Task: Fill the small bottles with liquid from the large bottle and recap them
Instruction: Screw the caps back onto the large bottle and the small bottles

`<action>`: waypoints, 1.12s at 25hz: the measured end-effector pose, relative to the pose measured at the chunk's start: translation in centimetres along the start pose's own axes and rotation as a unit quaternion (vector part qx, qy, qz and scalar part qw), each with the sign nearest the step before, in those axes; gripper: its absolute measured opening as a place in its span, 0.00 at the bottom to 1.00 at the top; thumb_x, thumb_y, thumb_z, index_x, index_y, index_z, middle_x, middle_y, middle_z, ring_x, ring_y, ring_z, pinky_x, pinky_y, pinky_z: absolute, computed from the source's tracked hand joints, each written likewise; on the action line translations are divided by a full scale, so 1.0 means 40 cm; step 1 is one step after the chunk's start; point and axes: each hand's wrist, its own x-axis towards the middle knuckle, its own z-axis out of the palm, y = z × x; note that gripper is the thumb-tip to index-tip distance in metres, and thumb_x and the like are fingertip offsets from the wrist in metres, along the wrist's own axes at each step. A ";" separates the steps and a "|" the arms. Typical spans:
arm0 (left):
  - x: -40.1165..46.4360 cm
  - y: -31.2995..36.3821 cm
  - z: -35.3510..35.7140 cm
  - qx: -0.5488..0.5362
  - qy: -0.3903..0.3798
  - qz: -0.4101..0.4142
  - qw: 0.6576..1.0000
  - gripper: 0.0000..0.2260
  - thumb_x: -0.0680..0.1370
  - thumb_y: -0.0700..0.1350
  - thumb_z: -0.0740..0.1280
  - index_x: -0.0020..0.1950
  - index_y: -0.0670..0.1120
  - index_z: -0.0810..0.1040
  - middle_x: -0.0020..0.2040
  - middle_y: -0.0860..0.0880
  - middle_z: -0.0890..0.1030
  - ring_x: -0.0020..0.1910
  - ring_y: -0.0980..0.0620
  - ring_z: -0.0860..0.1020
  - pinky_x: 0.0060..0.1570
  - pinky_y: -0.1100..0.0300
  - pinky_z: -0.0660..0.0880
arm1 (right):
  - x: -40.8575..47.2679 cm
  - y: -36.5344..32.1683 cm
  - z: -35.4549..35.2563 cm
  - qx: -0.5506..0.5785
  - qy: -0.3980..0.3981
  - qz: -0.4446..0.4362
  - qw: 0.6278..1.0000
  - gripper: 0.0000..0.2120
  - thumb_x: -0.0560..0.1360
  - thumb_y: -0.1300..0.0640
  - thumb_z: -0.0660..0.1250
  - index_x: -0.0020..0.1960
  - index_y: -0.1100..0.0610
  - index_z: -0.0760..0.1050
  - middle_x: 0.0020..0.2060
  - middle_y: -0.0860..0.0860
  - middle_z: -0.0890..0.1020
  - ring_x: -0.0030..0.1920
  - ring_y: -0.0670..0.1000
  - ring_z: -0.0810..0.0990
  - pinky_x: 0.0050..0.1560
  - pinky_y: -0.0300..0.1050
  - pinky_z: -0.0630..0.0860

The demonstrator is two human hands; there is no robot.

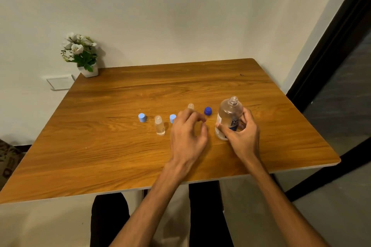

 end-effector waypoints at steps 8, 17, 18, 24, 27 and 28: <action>0.270 0.035 0.185 0.472 -0.415 0.060 0.776 0.14 0.81 0.54 0.66 0.63 0.48 0.81 0.61 0.44 0.83 0.72 0.42 0.73 0.80 0.34 0.52 | 0.031 0.030 -0.078 -0.012 0.016 0.013 1.000 0.38 0.64 0.53 0.86 0.70 0.49 0.74 0.59 0.40 0.81 0.56 0.33 0.79 0.47 0.25 0.77; 0.264 0.043 0.166 0.292 -0.285 0.042 0.912 0.12 0.82 0.49 0.63 0.60 0.46 0.82 0.53 0.46 0.85 0.61 0.46 0.79 0.73 0.45 0.63 | 0.035 0.038 -0.085 -0.017 0.015 0.004 1.000 0.37 0.64 0.53 0.85 0.69 0.47 0.74 0.58 0.37 0.81 0.56 0.35 0.80 0.50 0.30 0.77; 0.257 0.056 0.147 0.190 -0.226 0.018 0.955 0.12 0.81 0.50 0.64 0.59 0.46 0.83 0.52 0.47 0.85 0.57 0.47 0.80 0.68 0.48 0.67 | 0.032 0.035 -0.084 -0.019 0.015 -0.003 1.000 0.37 0.63 0.53 0.85 0.69 0.46 0.75 0.56 0.36 0.81 0.55 0.33 0.79 0.48 0.27 0.76; 0.226 0.123 0.059 -0.028 -0.191 0.014 0.981 0.11 0.79 0.54 0.71 0.51 0.47 0.85 0.42 0.52 0.83 0.42 0.54 0.79 0.42 0.61 0.73 | 0.004 -0.003 -0.045 0.001 0.003 -0.053 0.999 0.38 0.64 0.54 0.85 0.71 0.45 0.76 0.58 0.39 0.84 0.58 0.39 0.82 0.52 0.31 0.79; 0.207 0.112 0.047 0.009 -0.173 0.030 0.984 0.12 0.78 0.56 0.73 0.48 0.48 0.84 0.38 0.54 0.81 0.40 0.55 0.78 0.40 0.61 0.71 | -0.011 -0.015 -0.029 0.008 0.009 -0.068 0.998 0.38 0.63 0.55 0.85 0.70 0.43 0.77 0.59 0.37 0.84 0.59 0.38 0.82 0.53 0.29 0.77; 0.195 0.106 0.046 0.006 -0.153 0.023 0.988 0.12 0.77 0.57 0.73 0.47 0.48 0.84 0.38 0.54 0.81 0.40 0.55 0.78 0.41 0.60 0.72 | -0.017 -0.018 -0.026 0.011 0.011 -0.072 0.997 0.38 0.63 0.55 0.85 0.70 0.41 0.76 0.59 0.36 0.84 0.60 0.38 0.82 0.53 0.29 0.77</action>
